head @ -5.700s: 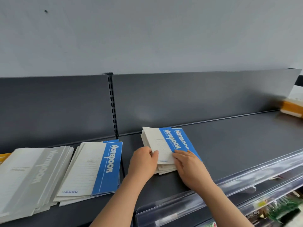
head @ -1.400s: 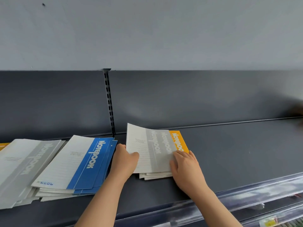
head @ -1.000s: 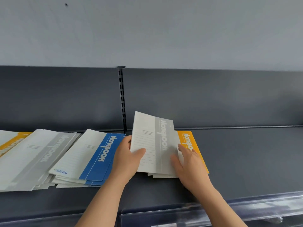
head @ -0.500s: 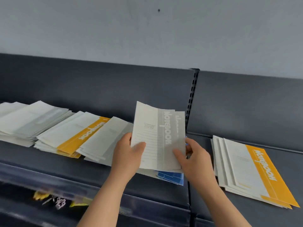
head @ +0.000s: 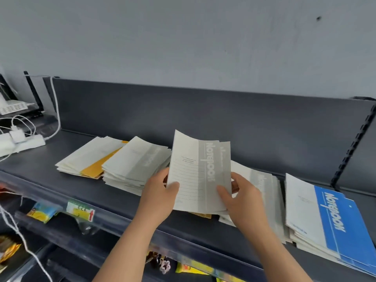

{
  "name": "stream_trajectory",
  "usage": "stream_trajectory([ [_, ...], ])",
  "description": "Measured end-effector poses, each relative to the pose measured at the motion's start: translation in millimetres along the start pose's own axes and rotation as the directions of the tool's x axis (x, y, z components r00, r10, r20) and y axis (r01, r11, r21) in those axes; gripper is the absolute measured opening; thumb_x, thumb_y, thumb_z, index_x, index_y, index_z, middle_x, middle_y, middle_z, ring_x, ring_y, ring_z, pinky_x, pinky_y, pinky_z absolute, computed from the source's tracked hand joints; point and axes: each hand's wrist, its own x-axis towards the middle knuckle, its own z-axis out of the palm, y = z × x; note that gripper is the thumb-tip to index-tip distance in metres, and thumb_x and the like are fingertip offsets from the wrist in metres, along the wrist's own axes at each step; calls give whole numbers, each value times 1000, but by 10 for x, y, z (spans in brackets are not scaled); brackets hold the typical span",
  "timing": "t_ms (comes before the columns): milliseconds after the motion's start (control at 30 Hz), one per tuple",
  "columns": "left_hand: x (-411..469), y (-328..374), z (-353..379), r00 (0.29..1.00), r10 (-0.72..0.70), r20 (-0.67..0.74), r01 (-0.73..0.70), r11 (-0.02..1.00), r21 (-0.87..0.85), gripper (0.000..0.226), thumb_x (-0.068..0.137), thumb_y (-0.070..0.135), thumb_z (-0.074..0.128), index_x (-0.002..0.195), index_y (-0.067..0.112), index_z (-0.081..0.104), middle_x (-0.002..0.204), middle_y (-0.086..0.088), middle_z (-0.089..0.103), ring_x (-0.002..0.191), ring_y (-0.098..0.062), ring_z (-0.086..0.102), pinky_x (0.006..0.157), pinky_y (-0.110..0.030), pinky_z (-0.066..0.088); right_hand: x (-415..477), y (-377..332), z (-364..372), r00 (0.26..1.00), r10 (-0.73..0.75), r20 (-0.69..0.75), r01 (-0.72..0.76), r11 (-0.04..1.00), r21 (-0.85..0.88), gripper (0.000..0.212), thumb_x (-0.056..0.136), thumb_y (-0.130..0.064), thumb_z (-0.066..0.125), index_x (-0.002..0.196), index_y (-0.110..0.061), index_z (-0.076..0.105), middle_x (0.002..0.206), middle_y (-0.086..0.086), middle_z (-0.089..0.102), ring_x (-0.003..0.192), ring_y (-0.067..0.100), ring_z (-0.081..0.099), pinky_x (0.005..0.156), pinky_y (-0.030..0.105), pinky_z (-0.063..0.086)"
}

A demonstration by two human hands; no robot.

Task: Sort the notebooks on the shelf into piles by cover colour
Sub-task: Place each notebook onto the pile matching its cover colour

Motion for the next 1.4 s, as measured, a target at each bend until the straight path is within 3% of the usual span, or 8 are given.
stream_trajectory([
  [200, 233, -429, -458, 996, -3, -84, 8, 998, 58, 29, 96, 13, 46, 119, 26, 59, 118, 10, 63, 100, -6, 57, 60, -8, 43, 68, -412, 646, 999, -6, 44, 8, 999, -47, 34, 90, -31, 58, 124, -25, 54, 102, -9, 64, 84, 10, 60, 65, 15, 50],
  [500, 547, -761, -893, 964, 8, -265, 15, 996, 84, 27, 95, 10, 49, 115, 24, 62, 108, 15, 60, 97, -6, 56, 66, -8, 41, 396, -777, 1258, 989, -73, 126, 89, 988, -127, 35, 91, -34, 54, 125, -24, 53, 112, -6, 65, 96, 17, 62, 89, 38, 53],
  [667, 810, -911, -1092, 959, 44, -281, 14, 980, 200, 31, 94, 11, 50, 121, 24, 61, 113, 11, 63, 97, -8, 57, 65, -10, 40, 565, -911, 1543, 988, -76, 134, 103, 973, -207, 19, 90, -32, 53, 103, -18, 58, 92, -3, 64, 81, 16, 60, 86, 36, 51],
  [767, 1003, -1002, -1204, 959, 69, -275, 7, 964, 265, 33, 92, 12, 52, 120, 26, 61, 111, 8, 65, 98, -14, 59, 75, -25, 52, 630, -990, 1664, 989, -59, 134, 96, 952, -292, 18, 91, -32, 52, 81, -16, 48, 74, -3, 55, 68, 15, 50, 86, 30, 43],
  [833, 1132, -1075, -1278, 965, 64, -255, 22, 946, 323, 32, 92, 16, 53, 120, 29, 61, 107, 4, 66, 95, -19, 58, 79, -37, 55, 683, -1039, 1755, 990, -49, 132, 93, 930, -355, 20, 90, -31, 50, 79, -15, 48, 71, -1, 55, 68, 18, 53, 88, 29, 39],
  [933, 1282, -1188, -1364, 979, 51, -199, 40, 903, 428, 27, 92, 21, 54, 117, 28, 61, 100, 0, 60, 92, -22, 54, 78, -37, 53, 745, -1096, 1897, 990, -11, 142, 72, 897, -436, 19, 89, -30, 47, 77, -15, 47, 68, -3, 53, 72, 20, 53, 92, 30, 37],
  [1133, 1348, -1353, -1376, 999, 12, -48, 6, 932, 361, 33, 95, 28, 51, 128, 23, 54, 113, -1, 50, 99, -16, 54, 83, -22, 44, 726, -1102, 2000, 990, 39, 139, 52, 802, -595, 20, 92, -33, 39, 82, -18, 45, 83, -2, 49, 94, 23, 52, 96, 33, 35],
  [1400, 1250, -1180, -1353, 973, 204, -105, -116, 833, 541, 44, 97, 34, 44, 136, 15, 48, 133, -5, 51, 119, -22, 44, 96, -32, 43, 642, -1082, 1810, 994, -112, 9, 101, 850, -517, 23, 93, -27, 45, 107, -16, 59, 107, -2, 61, 103, 21, 54, 98, 30, 39],
])
